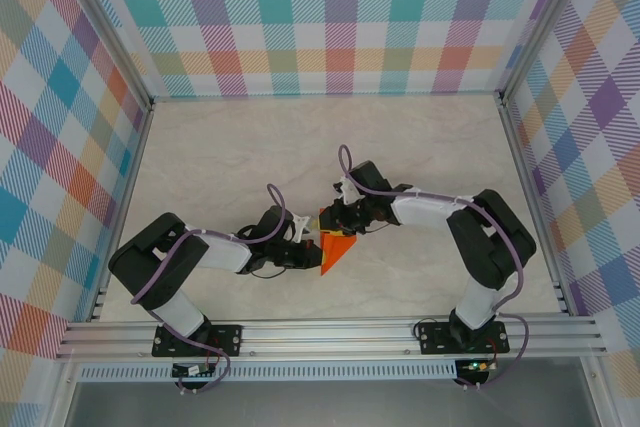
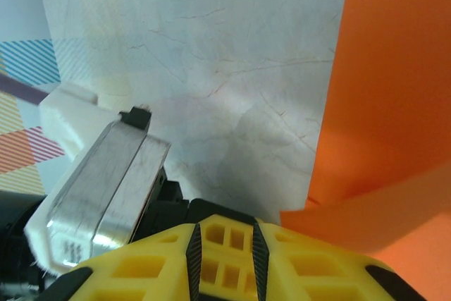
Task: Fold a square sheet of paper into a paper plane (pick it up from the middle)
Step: Fourth fold the wing at the center of the table.
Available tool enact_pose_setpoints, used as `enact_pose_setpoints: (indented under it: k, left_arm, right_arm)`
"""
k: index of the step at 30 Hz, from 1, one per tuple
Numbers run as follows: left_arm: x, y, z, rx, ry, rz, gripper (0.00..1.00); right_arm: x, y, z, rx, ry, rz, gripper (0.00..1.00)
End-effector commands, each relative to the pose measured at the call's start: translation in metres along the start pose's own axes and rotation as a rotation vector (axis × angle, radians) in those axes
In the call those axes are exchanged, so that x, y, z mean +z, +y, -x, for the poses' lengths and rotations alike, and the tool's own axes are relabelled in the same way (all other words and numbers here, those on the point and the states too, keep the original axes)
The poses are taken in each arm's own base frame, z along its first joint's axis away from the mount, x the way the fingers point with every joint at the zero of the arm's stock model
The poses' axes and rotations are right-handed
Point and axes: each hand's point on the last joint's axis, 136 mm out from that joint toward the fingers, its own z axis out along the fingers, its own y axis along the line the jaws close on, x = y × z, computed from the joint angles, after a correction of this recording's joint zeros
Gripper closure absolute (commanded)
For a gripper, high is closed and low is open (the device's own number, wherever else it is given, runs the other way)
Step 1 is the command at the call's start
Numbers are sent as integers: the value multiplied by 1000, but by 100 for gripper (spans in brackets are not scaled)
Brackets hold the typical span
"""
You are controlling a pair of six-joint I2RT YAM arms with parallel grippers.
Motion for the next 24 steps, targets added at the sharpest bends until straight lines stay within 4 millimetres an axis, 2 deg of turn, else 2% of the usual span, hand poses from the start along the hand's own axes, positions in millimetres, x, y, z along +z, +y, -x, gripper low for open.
enact_pose_setpoints:
  k: [1,14,24]
  left_arm:
    - [7,9,-9,-11,36,19,100]
    - [4,18,-17,-49,44,54,100]
    - [4,32,-24,-115,48,107,100]
  right_arm:
    - [4,-1,10,-1,-10,-16,72]
    - [22,-15,13,9,34,-12,73]
    - [25,-21,17,12,39,-9,72]
